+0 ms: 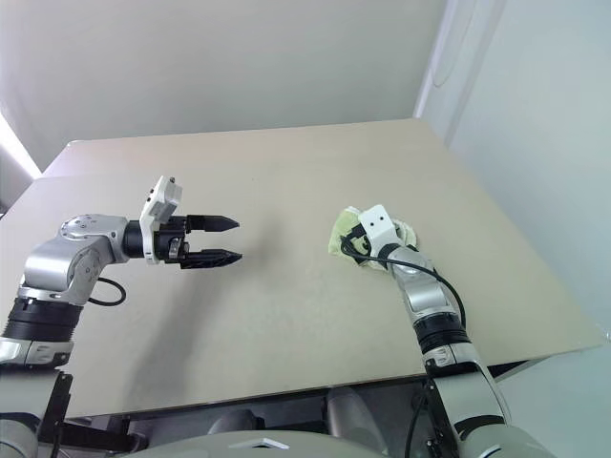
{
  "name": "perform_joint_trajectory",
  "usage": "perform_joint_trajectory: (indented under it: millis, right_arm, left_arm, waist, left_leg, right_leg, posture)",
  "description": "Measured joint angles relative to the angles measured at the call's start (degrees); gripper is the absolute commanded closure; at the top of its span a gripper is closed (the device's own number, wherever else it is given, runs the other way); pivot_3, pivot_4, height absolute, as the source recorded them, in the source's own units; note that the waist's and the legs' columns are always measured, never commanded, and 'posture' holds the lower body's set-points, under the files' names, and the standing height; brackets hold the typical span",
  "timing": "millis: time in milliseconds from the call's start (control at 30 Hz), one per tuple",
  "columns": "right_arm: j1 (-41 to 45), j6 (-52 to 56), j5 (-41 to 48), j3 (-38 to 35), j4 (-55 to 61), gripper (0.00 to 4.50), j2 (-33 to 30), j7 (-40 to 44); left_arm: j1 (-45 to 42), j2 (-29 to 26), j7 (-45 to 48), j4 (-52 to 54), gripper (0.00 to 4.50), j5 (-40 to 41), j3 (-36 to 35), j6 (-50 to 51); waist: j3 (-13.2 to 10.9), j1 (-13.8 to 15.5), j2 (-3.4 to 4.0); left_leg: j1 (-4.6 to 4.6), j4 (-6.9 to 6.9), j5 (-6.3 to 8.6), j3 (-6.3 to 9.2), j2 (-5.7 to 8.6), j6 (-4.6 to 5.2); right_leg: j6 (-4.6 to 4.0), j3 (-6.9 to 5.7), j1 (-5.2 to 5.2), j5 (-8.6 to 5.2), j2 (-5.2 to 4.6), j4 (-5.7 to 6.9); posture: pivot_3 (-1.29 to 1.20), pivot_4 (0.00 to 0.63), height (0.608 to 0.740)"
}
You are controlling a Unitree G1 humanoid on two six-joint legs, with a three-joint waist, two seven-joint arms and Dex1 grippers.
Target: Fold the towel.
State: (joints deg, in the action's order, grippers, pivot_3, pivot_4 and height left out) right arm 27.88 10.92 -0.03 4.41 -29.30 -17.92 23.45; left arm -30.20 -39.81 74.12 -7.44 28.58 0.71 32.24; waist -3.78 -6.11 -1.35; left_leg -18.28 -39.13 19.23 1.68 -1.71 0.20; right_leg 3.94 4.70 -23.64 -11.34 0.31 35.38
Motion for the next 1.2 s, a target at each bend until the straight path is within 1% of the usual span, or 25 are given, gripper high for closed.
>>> perform_joint_trajectory:
  millis: [200, 300, 367, 500, 600, 733, 833, 933, 967, 1000, 1100, 1200]
  right_arm:
    - [1.20, 9.48, 8.11, -6.68, 1.61, 0.05, 2.39, 1.40]
    - [1.39, 12.60, 10.20, -8.05, 3.06, 0.05, 2.75, 2.10]
    - [1.71, 13.30, 9.65, -7.40, 3.00, 0.05, 2.59, 2.17]
    - [2.04, 12.40, 5.85, -3.51, 2.33, 0.05, 1.47, 2.39]
    - [3.22, 12.35, 4.74, -2.62, 0.90, 0.05, 1.44, 1.92]
    - [3.59, 12.47, 6.25, -4.42, 0.54, 0.05, 1.76, 1.96]
    - [3.55, 14.16, 10.00, -7.58, 1.85, 0.05, 1.99, 2.74]
    - [3.29, 17.94, 15.88, -12.24, 7.05, 0.05, 1.72, 4.69]
    - [3.28, 19.57, 18.37, -13.78, 9.82, 0.05, 1.48, 5.47]
    - [3.34, 21.02, 20.72, -15.14, 12.89, 0.05, 1.15, 6.09]
    - [3.74, 26.22, 28.01, -19.05, 21.56, 0.05, -0.22, 7.43]
    - [3.68, 32.02, 34.82, -20.79, 31.38, 0.05, -3.43, 9.04]
  left_arm:
    - [-1.53, 0.01, -0.32, -3.06, 0.00, -0.11, -0.02, -0.42]
    - [-1.65, 0.02, -0.64, -3.77, 0.00, -0.13, -0.05, -0.91]
    - [-1.64, 0.11, -0.83, -3.92, 0.00, -0.12, -0.35, -1.78]
    - [-1.40, 0.20, -0.86, -5.25, 0.00, -0.18, -1.45, -3.73]
    - [-0.99, 0.21, -0.56, -6.39, 0.00, -0.53, -1.60, -5.11]
    - [-0.89, 0.21, -0.37, -7.25, 0.00, -0.92, -1.61, -6.42]
    - [-0.90, 0.21, -0.49, -7.23, 0.00, -0.96, -1.61, -6.53]
    - [-0.92, 0.21, -0.60, -7.23, 0.00, -0.97, -1.61, -6.54]
    - [-0.94, 0.21, -0.64, -7.24, 0.00, -0.97, -1.62, -6.53]
    - [-0.94, 0.23, -0.69, -7.24, 0.00, -0.98, -1.62, -6.52]
    - [-1.13, 0.32, -1.04, -7.26, 0.00, -0.99, -1.64, -6.50]
    - [-1.46, 0.32, -1.62, -7.99, 0.00, -1.44, -1.72, -6.85]
  waist:
    - [0.00, -0.02, 0.07]
    - [-0.03, -0.10, 0.11]
    - [-0.03, -0.13, 0.12]
    - [-0.02, -0.30, 0.11]
    - [0.00, -0.88, 0.08]
    - [0.00, -1.02, 0.07]
    - [-0.07, -0.98, 0.18]
    - [-0.19, -0.92, 0.37]
    - [-0.22, -0.87, 0.43]
    - [-0.22, -0.84, 0.44]
    - [-0.26, -0.81, 0.50]
    - [-0.30, -0.65, 0.56]
  left_leg:
    - [-0.09, 0.11, 0.00, 0.10, 0.00, 0.00]
    - [-0.16, 0.18, 0.00, 0.09, 0.00, 0.00]
    - [-0.17, 0.19, 0.00, 0.09, 0.00, 0.00]
    - [-0.10, 0.19, 0.00, 0.09, 0.00, 0.00]
    - [-0.06, 0.19, 0.00, 0.11, 0.00, 0.00]
    - [-0.09, 0.18, 0.01, 0.13, 0.00, 0.00]
    - [-0.18, 0.18, 0.00, 0.14, 0.01, 0.00]
    - [-0.56, 0.19, 0.00, 0.12, 0.01, 0.00]
    - [-0.96, 0.16, 0.00, 0.14, 0.02, 0.00]
    - [-1.14, 0.14, 0.00, 0.14, 0.02, 0.00]
    - [-1.19, 0.25, 0.00, 0.16, 0.01, 0.01]
    - [-1.19, 0.31, 0.00, 0.16, 0.01, 0.01]
  right_leg:
    - [-0.02, 0.00, -0.04, 0.00, 0.05, 0.01]
    - [-0.04, 0.00, -0.13, -0.01, 0.05, 0.00]
    - [-0.04, 0.00, -0.15, -0.01, 0.06, 0.00]
    - [-0.06, 0.00, -0.11, -0.03, 0.06, 0.00]
    - [-0.06, -0.01, -0.03, -0.03, 0.06, -0.02]
    - [-0.06, -0.01, -0.02, -0.02, 0.05, -0.06]
    - [-0.06, -0.01, -0.11, -0.02, 0.05, -0.06]
    - [-0.04, 0.00, -0.49, -0.01, 0.06, -0.01]
    - [-0.02, 0.00, -0.88, 0.02, 0.06, 0.09]
    - [0.14, 0.00, -1.10, 0.12, 0.06, 0.17]
    - [0.14, -0.01, -1.22, 0.12, 0.10, 0.19]
    - [0.12, -0.03, -1.24, 0.07, 0.10, 0.16]
  posture:
    - [0.00, 0.000, 0.712]
    - [0.00, 0.000, 0.712]
    - [0.00, 0.000, 0.712]
    - [0.00, 0.000, 0.712]
    - [0.00, 0.000, 0.712]
    - [0.00, 0.000, 0.712]
    - [0.00, 0.000, 0.712]
    - [0.00, 0.000, 0.712]
    - [0.00, 0.000, 0.712]
    - [0.00, 0.000, 0.712]
    - [0.00, 0.000, 0.712]
    - [0.00, 0.000, 0.712]
